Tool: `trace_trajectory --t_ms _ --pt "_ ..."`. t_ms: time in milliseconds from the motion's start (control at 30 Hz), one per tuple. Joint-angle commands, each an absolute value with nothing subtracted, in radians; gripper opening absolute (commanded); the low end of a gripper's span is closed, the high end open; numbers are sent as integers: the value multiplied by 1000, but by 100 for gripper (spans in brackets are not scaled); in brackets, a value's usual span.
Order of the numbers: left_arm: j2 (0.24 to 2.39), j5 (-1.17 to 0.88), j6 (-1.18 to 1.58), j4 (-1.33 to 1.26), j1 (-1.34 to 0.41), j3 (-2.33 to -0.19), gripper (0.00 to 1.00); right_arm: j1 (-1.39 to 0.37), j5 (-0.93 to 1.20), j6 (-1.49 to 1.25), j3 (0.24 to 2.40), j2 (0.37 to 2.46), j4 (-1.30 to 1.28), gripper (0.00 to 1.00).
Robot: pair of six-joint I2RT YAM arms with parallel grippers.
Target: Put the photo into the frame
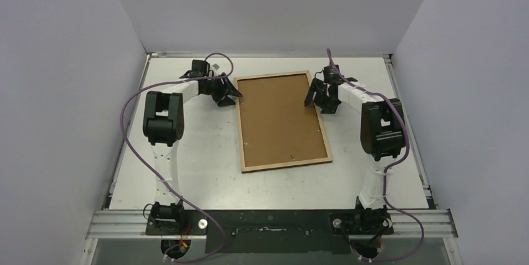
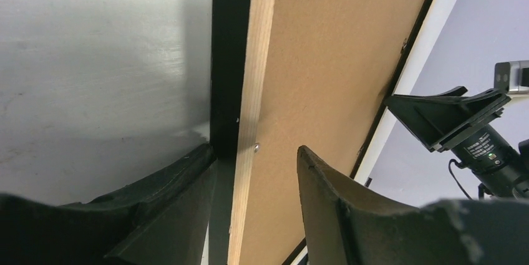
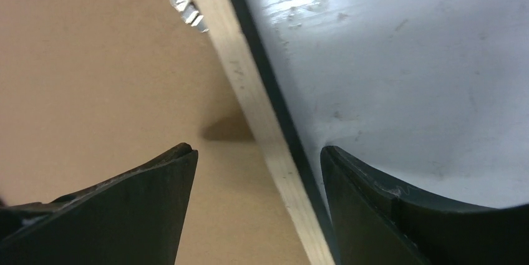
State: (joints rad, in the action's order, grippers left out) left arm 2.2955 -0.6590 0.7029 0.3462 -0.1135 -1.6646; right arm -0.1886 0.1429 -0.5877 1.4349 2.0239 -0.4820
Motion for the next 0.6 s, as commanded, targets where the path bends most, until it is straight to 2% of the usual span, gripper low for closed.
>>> trace_trajectory --t_ms 0,300,567 --pt "2278 -639 711 358 -121 -1601 48 -181 246 -561 1431 2017 -479 74" --pt "2201 -667 720 348 -173 -1491 37 -205 328 -568 1334 1913 -471 71" --pt "2064 -605 729 337 -237 -1325 31 -231 277 -597 1209 1760 -498 70"
